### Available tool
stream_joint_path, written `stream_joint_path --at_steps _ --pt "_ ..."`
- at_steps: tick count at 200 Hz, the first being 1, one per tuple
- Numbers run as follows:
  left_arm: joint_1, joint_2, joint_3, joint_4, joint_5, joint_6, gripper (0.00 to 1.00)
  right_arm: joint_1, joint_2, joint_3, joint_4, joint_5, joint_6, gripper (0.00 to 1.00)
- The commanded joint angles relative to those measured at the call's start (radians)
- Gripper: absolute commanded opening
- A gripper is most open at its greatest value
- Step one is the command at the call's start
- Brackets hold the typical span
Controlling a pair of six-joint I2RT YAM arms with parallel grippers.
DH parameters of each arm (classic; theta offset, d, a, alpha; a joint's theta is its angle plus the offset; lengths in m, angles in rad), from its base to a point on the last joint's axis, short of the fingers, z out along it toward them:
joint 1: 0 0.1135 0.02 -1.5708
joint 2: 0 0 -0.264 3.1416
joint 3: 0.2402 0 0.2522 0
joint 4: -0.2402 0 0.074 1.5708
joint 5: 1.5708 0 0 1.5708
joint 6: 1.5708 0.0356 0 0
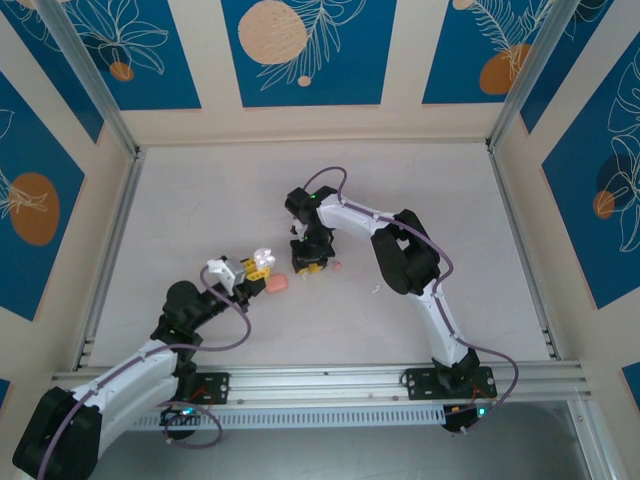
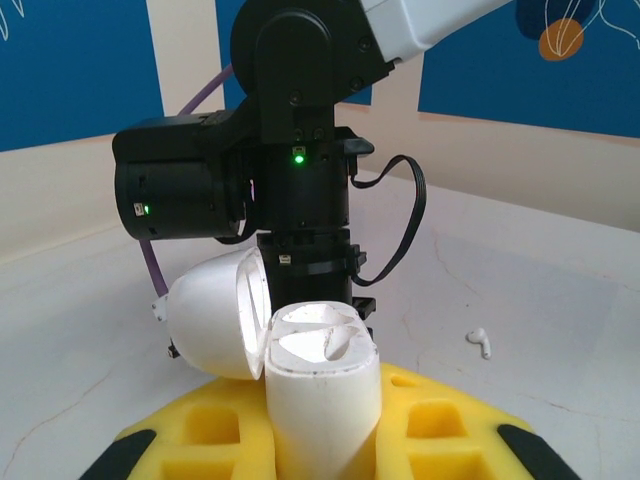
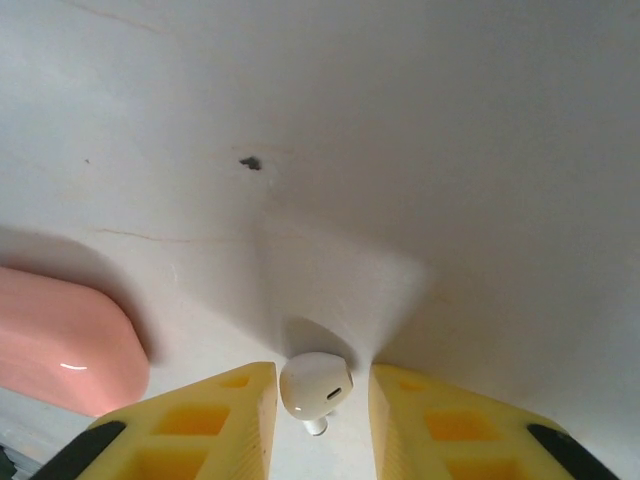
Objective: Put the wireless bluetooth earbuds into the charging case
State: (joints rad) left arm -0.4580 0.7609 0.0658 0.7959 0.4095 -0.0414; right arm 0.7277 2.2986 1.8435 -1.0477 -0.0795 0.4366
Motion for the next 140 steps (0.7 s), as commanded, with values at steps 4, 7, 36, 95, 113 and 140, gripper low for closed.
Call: stream_joint_path --at_steps 4,7,36,95,113,140 --pt "0.012 -0.007 0.005 -0.007 0.000 0.030 0.12 0.019 0.017 -0.017 0.001 -0.009 0.025 0.27" --pt "0.012 -0.007 0.006 -0.009 0.000 0.031 0.12 0.018 0.013 -0.019 0.003 -0.010 0.026 0.27" --pt "0.012 -0.008 0.014 -0.029 0.006 0.041 0.12 0.012 -0.018 -0.047 0.034 -0.014 0.043 0.24" --pt "0.012 0.032 0.045 -0.084 0.056 0.069 0.12 -0.028 -0.157 -0.193 0.176 -0.045 0.108 0.21" --pt "0.010 0.075 0.050 -0.058 0.078 0.065 0.11 -0.047 -0.215 -0.265 0.248 -0.058 0.138 0.21" --pt "0.007 0.167 0.061 0.010 0.114 0.057 0.10 -0.074 -0.307 -0.387 0.371 -0.067 0.183 0.21"
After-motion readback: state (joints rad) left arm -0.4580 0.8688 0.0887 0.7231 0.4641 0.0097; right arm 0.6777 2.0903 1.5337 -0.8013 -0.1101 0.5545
